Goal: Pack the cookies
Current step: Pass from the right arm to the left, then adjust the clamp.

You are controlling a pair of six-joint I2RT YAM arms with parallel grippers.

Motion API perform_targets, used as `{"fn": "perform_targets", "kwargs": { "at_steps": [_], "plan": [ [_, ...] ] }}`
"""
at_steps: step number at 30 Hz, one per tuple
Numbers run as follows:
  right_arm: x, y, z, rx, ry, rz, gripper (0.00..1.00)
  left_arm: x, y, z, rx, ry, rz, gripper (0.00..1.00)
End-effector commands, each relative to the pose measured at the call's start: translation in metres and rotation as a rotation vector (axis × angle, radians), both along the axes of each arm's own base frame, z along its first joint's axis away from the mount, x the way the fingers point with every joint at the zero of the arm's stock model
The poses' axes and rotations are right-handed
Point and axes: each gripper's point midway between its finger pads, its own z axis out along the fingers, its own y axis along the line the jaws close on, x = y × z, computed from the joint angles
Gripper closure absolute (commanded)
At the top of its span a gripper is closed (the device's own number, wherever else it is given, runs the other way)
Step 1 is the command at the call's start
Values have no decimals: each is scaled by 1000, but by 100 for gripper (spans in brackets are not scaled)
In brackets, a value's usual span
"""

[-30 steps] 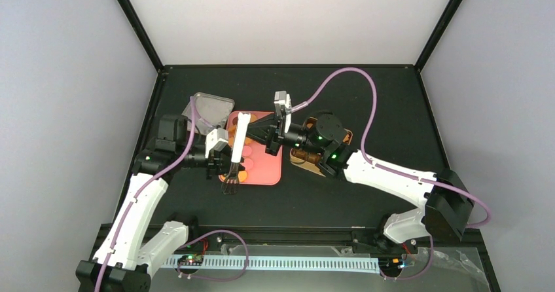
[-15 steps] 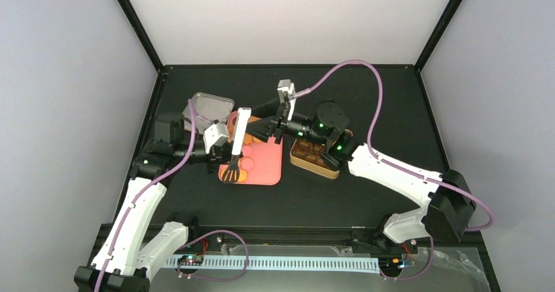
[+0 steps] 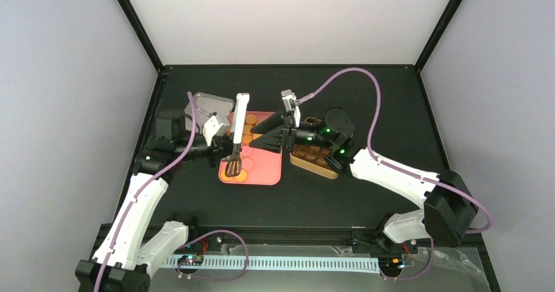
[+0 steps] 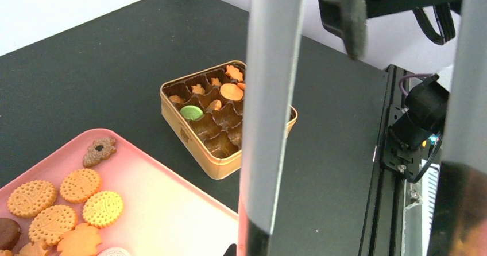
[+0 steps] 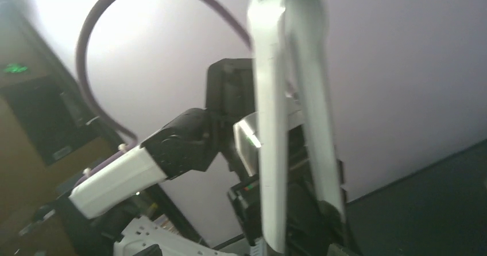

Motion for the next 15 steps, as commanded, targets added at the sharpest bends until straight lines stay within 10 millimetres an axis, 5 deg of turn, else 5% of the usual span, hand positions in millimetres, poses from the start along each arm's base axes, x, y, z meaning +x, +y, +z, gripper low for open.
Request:
{"fn": "perform_targets", "kwargs": {
  "at_steps": [1, 11, 15],
  "plan": [
    [-28, 12, 22, 73, -29, 179, 25, 3, -1, 24, -34, -49, 9, 98],
    [-36, 45, 27, 102, -20, 254, 35, -2, -1, 25, -32, -54, 0, 98],
    [-37, 43, 43, 196, -12, 290, 59, -4, -1, 25, -23, -64, -10, 99]
  ]
}}
